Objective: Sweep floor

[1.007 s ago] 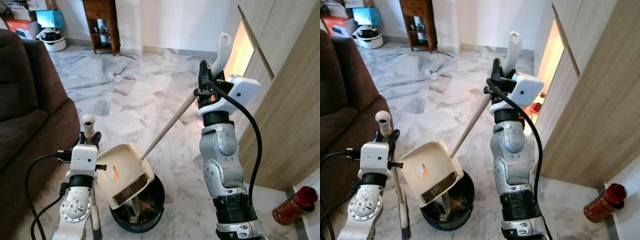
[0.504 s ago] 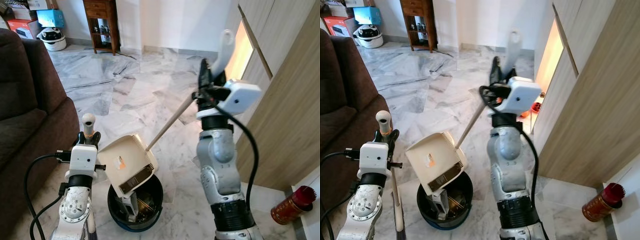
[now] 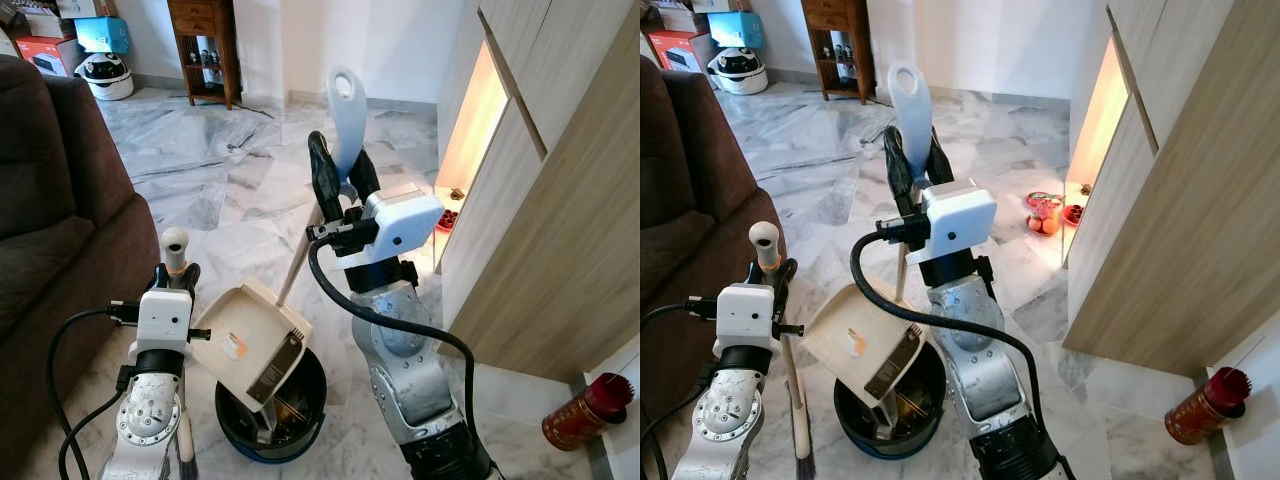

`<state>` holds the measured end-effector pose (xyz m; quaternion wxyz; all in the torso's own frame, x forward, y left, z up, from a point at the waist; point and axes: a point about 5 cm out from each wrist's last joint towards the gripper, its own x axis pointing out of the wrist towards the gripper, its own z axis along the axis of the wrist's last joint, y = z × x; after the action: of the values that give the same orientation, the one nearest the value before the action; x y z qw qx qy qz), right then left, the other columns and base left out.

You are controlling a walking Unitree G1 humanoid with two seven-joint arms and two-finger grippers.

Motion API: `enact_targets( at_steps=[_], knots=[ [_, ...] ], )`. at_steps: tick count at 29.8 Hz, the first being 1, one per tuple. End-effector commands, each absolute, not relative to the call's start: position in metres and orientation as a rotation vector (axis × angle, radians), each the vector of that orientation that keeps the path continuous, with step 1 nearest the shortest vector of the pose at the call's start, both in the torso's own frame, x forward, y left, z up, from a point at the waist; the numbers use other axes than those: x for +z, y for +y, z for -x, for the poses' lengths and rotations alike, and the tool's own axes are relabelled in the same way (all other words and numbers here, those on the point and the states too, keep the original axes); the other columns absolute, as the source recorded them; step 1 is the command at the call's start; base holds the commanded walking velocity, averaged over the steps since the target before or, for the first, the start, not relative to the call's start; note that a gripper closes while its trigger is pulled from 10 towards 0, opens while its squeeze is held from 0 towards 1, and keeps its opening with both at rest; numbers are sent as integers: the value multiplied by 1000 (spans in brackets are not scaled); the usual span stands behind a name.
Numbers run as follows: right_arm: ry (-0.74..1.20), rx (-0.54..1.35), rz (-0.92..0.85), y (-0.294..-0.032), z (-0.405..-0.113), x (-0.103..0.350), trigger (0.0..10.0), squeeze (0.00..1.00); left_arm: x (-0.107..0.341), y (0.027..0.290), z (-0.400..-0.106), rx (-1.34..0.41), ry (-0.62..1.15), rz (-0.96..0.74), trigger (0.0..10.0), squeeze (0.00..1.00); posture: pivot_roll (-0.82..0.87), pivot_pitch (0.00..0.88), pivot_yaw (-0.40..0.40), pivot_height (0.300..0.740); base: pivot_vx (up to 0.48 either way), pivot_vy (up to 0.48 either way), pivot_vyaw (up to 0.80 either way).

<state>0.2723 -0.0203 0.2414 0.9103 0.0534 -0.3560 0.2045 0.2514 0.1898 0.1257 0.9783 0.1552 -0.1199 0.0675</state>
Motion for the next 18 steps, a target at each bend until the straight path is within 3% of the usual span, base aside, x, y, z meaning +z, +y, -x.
enact_targets(
  at_steps=[1,8,18],
  knots=[
    [-858,441,-159,-12,-256,262,10000,0,137,189,-252,126,-303,-331,10000,0,184,0,12,740,0,0,0],
    [-951,582,-29,17,-230,261,10000,0,137,188,-253,122,-303,-326,10000,0,180,0,14,740,0,0,0],
    [-993,623,5,23,-221,262,10000,0,137,188,-253,121,-302,-324,10000,0,176,0,13,740,0,0,0]
  ],
)
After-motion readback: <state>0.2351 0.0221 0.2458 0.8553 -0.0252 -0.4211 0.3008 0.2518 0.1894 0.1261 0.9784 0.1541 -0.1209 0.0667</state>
